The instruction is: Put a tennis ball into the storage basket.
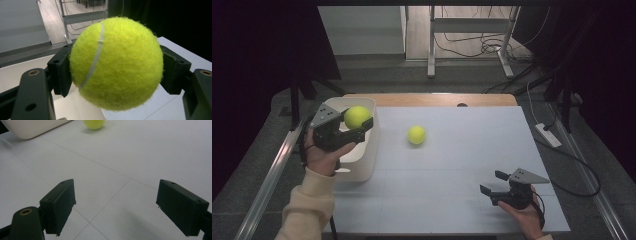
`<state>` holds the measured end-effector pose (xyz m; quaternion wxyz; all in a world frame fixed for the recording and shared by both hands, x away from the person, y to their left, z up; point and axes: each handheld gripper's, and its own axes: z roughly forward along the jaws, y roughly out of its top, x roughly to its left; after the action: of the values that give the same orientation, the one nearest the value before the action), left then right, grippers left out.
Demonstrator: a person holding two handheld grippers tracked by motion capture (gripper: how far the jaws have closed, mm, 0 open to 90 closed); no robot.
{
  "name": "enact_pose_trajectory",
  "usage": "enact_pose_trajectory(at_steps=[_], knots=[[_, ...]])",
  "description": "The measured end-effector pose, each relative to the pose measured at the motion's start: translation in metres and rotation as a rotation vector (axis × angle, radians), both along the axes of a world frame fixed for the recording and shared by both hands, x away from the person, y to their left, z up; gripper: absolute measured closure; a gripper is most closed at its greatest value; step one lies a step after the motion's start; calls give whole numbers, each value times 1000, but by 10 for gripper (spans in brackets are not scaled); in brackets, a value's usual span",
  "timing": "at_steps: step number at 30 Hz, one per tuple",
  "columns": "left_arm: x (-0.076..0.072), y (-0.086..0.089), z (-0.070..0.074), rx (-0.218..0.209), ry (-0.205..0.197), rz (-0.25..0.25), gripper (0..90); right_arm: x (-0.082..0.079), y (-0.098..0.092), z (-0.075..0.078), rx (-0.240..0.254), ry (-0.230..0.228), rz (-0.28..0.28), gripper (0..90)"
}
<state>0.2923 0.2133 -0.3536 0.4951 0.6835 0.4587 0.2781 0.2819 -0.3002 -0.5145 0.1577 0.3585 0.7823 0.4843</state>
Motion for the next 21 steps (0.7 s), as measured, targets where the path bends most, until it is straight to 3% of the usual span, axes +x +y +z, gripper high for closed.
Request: enact_pose_trajectory(at_steps=[21], knots=[[20,20,3,23,45,56,262,1,-1,0,0,2,-11,153]])
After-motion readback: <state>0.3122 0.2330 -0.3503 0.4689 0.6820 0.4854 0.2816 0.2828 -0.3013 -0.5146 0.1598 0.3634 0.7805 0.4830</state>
